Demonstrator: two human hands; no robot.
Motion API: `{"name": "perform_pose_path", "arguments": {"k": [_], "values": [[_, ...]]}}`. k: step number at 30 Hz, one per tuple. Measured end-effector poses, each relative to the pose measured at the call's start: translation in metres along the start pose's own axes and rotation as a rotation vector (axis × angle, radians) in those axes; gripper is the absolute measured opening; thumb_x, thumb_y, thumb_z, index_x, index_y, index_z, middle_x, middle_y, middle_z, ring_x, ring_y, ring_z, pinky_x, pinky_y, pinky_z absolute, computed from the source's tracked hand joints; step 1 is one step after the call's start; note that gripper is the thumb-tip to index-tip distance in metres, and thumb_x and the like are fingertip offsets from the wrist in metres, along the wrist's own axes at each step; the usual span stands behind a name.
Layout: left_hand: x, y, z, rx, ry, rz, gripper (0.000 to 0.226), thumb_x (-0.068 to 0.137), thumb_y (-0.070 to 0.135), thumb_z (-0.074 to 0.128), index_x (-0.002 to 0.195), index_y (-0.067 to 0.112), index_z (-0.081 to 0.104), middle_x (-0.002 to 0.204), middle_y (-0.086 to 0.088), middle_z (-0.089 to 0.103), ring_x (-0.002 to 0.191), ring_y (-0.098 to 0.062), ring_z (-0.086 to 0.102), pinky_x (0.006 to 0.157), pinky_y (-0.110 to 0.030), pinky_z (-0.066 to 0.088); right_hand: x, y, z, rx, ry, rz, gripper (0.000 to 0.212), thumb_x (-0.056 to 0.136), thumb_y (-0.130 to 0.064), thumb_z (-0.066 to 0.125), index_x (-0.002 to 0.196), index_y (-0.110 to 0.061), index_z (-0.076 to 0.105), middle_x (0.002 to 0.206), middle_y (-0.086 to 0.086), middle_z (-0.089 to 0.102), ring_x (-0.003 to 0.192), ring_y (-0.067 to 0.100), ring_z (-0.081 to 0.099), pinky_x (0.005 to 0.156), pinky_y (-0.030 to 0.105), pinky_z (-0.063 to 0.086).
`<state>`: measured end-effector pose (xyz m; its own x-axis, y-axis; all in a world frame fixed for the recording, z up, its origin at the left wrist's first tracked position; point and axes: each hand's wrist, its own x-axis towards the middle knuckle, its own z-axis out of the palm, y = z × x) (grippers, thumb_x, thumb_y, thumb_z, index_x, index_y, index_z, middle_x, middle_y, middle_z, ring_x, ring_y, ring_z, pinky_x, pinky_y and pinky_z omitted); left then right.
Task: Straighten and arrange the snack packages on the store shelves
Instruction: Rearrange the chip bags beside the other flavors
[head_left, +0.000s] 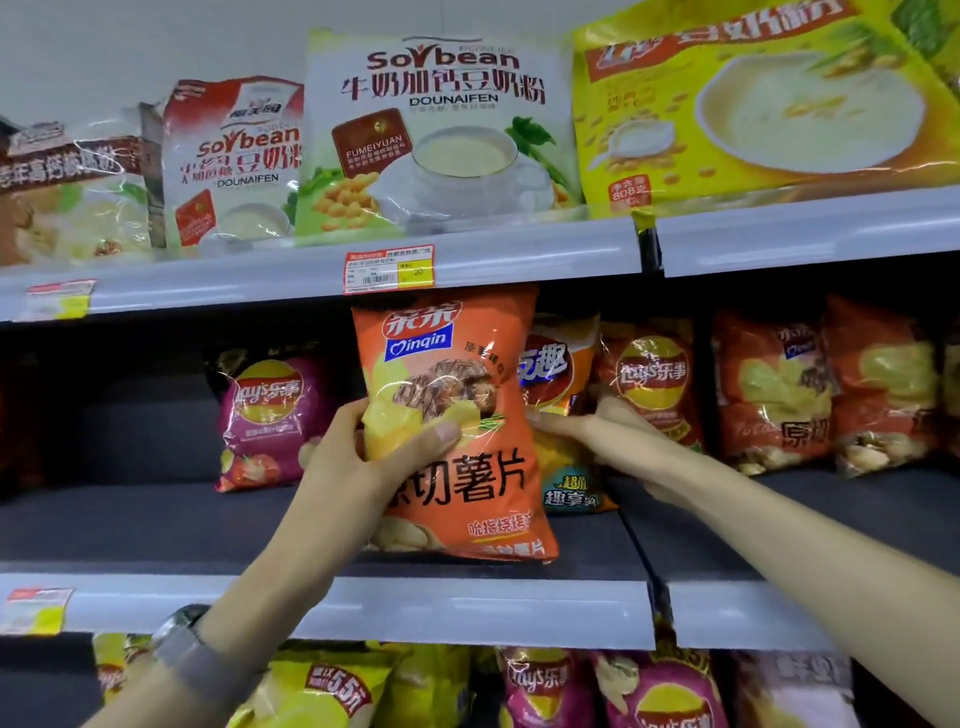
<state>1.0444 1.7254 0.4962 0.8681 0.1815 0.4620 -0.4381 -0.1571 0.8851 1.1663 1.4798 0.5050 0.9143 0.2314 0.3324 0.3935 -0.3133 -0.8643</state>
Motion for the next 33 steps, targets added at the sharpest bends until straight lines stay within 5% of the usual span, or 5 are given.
{"name": "perform_pose_path", "arguments": {"k": [7, 13, 22, 28, 33], "values": [[0.005, 0.008, 0.075, -0.006, -0.153, -0.022, 0.076, 0.064, 0.055, 0.086, 0.129, 0.03, 0.055, 0.097, 0.012, 0.081, 0.081, -0.015, 0.081, 0.058, -0.028, 0.063, -0.06, 0.008, -0.049, 0.047, 0.176, 0.028, 0.033, 0.097, -0.06, 0.056, 0.114, -0.034, 0.066, 0.11, -0.014, 0.075, 0.1, 0.007, 0.071, 0.099, 0.038, 0.053], [0.005, 0.014, 0.151, -0.027, -0.23, -0.049, 0.075, 0.073, 0.045, 0.087, 0.135, 0.023, 0.051, 0.104, 0.003, 0.079, 0.073, -0.013, 0.08, 0.053, -0.021, 0.059, -0.117, 0.022, -0.111, 0.098, 0.238, -0.028, 0.053, 0.091, -0.07, 0.052, 0.116, -0.029, 0.072, 0.108, -0.007, 0.078, 0.102, 0.013, 0.074, 0.097, 0.042, 0.054], [0.004, 0.026, 0.301, 0.098, -0.227, -0.056, 0.073, 0.08, 0.042, 0.091, 0.125, 0.02, 0.039, 0.114, -0.002, 0.07, 0.07, -0.015, 0.079, 0.056, -0.033, 0.064, -0.163, 0.057, -0.203, -0.405, 0.304, -0.103, 0.06, 0.093, -0.043, 0.07, 0.146, -0.038, 0.043, 0.111, -0.032, 0.061, 0.107, -0.006, 0.061, 0.093, 0.015, 0.048], [0.008, 0.024, 0.39, 0.189, -0.188, -0.042, 0.093, 0.068, 0.061, 0.091, 0.124, 0.016, 0.032, 0.118, 0.0, 0.067, 0.099, -0.018, 0.073, 0.092, -0.043, 0.061, -0.173, 0.086, -0.266, -0.622, 0.287, -0.031, 0.078, 0.091, -0.044, 0.065, 0.159, -0.024, 0.031, 0.147, -0.006, 0.055, 0.133, 0.017, 0.053, 0.108, 0.034, 0.044], [0.006, 0.029, 0.427, 0.343, -0.112, -0.032, 0.1, 0.065, 0.073, 0.085, 0.126, 0.021, 0.027, 0.132, -0.007, 0.062, 0.121, -0.031, 0.063, 0.106, -0.048, 0.053, -0.178, 0.103, -0.297, -0.652, 0.222, -0.05, 0.06, 0.092, -0.041, 0.065, 0.146, -0.025, 0.046, 0.129, -0.003, 0.068, 0.119, 0.02, 0.064, 0.1, 0.039, 0.051]]}}
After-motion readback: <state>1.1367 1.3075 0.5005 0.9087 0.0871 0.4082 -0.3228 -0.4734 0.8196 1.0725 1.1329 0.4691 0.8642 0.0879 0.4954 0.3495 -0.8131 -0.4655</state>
